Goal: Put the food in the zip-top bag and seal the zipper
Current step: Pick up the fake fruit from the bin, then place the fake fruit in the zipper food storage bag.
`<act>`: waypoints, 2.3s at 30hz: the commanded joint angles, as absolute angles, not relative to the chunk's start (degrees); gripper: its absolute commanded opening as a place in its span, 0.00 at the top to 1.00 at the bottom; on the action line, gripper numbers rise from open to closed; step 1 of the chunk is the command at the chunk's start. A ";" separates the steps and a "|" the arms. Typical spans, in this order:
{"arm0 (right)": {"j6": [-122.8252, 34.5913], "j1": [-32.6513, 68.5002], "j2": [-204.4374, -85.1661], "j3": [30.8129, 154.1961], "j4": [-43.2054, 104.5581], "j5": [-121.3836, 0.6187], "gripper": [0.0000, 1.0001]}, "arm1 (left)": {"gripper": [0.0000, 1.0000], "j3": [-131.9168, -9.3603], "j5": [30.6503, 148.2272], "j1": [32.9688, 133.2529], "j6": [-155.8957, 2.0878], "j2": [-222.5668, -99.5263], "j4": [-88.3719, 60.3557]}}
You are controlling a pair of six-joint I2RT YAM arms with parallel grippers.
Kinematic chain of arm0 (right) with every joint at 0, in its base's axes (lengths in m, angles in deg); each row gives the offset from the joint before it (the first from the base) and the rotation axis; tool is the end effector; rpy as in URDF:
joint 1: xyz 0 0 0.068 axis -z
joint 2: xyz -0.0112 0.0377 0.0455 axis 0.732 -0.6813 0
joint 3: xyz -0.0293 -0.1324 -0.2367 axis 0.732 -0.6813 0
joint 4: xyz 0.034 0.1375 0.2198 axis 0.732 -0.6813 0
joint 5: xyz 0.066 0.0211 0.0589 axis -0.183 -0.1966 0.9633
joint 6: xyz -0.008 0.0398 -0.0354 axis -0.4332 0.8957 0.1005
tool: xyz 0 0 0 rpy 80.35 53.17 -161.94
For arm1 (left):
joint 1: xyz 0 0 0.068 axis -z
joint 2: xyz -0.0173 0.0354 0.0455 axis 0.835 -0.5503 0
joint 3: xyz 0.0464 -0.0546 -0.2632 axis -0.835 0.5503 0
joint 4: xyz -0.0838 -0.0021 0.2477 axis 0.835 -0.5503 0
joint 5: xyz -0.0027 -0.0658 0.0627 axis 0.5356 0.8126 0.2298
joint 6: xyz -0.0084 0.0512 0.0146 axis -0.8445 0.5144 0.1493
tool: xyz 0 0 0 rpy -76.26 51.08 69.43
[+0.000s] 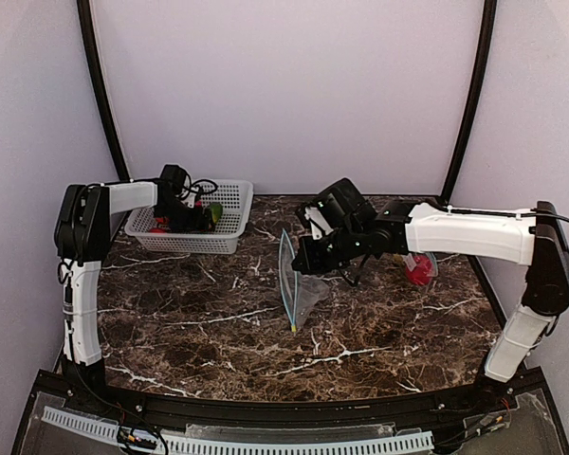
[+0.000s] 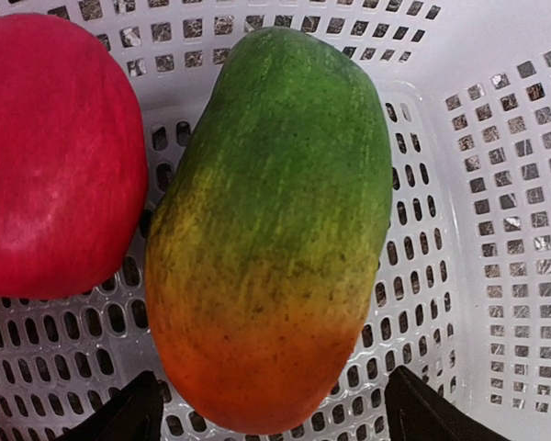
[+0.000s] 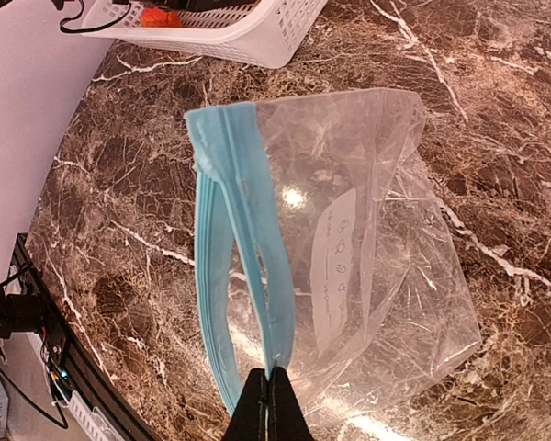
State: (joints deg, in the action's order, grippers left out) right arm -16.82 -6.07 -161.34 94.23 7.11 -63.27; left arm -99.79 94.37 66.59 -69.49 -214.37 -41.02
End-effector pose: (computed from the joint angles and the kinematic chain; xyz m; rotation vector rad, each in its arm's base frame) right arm 0.2280 0.3088 0.2700 -0.4564 2.4615 0.8007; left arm 0.4879 -0.0941 0.1740 0.2243 2.4812 -0.3901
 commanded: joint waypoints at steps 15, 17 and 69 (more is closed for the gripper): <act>-17.51 -5.95 -163.56 96.07 6.93 -62.06 1.00 | 0.46 -100.74 95.24 66.50 -67.79 -214.43 -39.14; -17.56 -5.95 -163.50 96.06 6.95 -62.03 1.00 | 0.49 -100.23 95.00 66.51 -67.72 -213.87 -38.92; -20.52 -5.33 -161.90 99.05 5.38 -66.22 1.00 | 0.60 -55.03 104.57 102.94 -96.90 -156.71 -40.83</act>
State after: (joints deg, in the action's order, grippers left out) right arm -19.60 -5.66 -162.85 97.64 5.54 -65.30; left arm -52.93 103.02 102.04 -95.96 -154.50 -41.26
